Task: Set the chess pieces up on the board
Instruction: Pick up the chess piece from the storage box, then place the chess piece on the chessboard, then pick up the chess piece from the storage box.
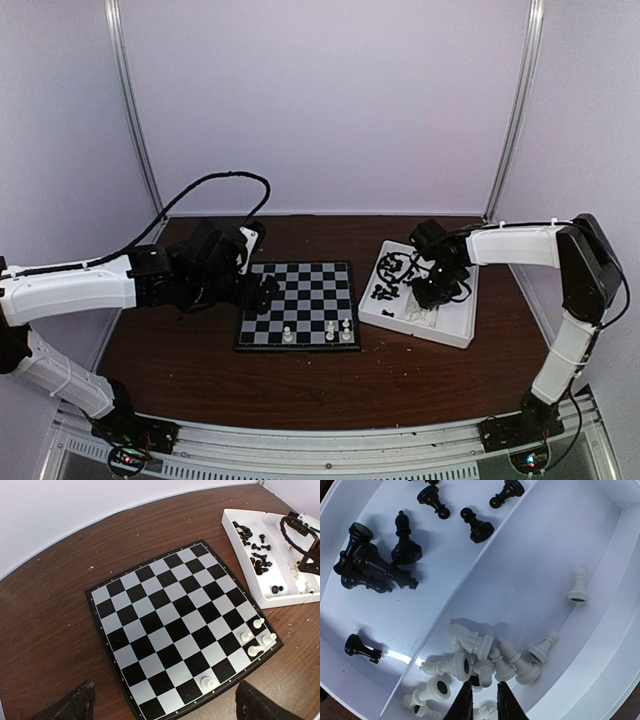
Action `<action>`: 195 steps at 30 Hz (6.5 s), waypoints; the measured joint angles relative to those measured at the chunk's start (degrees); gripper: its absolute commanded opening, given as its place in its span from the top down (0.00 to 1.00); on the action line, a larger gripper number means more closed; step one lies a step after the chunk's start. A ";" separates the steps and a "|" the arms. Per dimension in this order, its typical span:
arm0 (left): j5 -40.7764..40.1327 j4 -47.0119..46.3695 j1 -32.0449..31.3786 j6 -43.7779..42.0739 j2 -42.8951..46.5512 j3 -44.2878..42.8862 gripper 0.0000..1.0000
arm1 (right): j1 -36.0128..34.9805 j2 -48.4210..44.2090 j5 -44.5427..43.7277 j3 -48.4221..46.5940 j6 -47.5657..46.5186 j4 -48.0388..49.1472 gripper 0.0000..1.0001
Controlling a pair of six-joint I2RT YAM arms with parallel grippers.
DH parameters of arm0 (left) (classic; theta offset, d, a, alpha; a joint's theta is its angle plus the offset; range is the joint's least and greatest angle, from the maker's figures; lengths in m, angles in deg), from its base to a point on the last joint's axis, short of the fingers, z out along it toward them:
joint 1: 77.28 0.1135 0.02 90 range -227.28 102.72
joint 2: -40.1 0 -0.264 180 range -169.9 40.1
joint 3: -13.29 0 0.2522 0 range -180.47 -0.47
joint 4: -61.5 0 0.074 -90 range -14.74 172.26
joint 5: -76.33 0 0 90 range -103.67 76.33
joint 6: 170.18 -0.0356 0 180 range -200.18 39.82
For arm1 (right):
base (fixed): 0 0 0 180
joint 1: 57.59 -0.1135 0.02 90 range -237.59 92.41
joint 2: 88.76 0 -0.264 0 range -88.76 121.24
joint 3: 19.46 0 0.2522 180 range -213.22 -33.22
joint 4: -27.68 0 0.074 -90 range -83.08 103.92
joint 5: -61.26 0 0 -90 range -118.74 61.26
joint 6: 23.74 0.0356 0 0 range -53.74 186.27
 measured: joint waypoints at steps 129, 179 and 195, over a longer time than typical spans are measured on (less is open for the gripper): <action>5.51 -1.70 11.02 5.09 2.95 8.22 0.02 | -27.23 36.61 3.45 -56.72 -10.10 -25.86 0.81; -0.79 -0.42 11.34 4.00 7.50 8.26 0.02 | -3.19 4.15 -3.02 -13.33 -8.79 -10.62 0.76; -0.81 -0.42 11.34 3.61 7.48 8.20 0.02 | -0.70 10.19 -2.75 -13.20 -9.64 -11.10 0.83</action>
